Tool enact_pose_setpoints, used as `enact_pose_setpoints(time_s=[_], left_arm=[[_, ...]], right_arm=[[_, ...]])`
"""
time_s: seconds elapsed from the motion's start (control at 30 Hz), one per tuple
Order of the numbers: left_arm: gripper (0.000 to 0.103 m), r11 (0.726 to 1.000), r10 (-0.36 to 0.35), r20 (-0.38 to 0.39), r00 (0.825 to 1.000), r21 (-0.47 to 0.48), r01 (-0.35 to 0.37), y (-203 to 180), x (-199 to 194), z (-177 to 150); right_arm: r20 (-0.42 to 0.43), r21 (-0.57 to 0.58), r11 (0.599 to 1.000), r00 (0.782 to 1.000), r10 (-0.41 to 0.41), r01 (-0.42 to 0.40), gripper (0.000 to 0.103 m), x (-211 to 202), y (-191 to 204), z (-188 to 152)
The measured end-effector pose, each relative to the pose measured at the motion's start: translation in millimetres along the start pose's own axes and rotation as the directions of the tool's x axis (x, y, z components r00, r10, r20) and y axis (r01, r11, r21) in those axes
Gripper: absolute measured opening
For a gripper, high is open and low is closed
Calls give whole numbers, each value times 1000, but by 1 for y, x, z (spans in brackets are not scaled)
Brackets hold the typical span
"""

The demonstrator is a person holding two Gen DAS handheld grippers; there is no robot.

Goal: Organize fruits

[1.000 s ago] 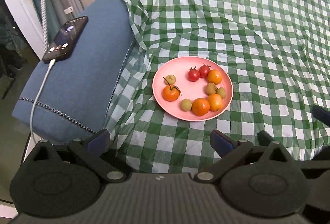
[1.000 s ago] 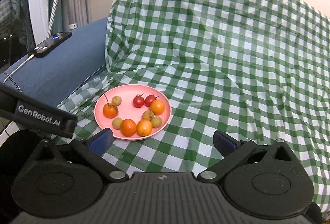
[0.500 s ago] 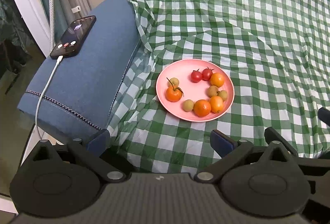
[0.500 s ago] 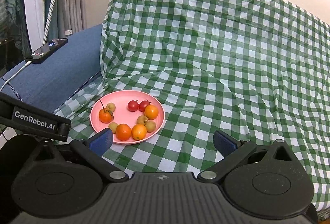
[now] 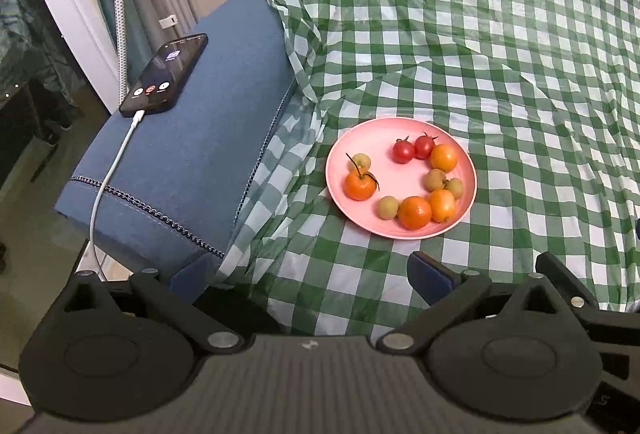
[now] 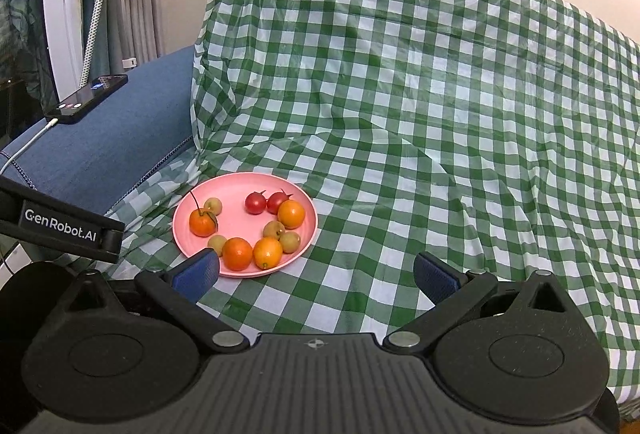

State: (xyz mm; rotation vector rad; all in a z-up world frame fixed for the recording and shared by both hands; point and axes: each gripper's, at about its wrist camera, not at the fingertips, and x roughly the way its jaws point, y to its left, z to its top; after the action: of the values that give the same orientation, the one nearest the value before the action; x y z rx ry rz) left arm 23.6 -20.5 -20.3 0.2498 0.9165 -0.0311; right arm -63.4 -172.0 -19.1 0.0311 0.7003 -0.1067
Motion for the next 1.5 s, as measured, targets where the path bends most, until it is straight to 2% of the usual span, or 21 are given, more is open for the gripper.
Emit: enact_pose_setpoints(time_s=[0.43,0.73,1.5], left_arm=[[103,999,-37,16,999,12,36,1,-6,2],[103,999,-15,41,999,32,13,-1,-10,1],[103,999,-21,16,1000,32,21,-1,-5,-2]], right_arm=[[24,0,1000,1000,-20,20,102,-2,0,1],[54,17,1000,998,-22,21,102,-5,-4,1],[58,30,999,998,-25,23,102,-2,-1,-3]])
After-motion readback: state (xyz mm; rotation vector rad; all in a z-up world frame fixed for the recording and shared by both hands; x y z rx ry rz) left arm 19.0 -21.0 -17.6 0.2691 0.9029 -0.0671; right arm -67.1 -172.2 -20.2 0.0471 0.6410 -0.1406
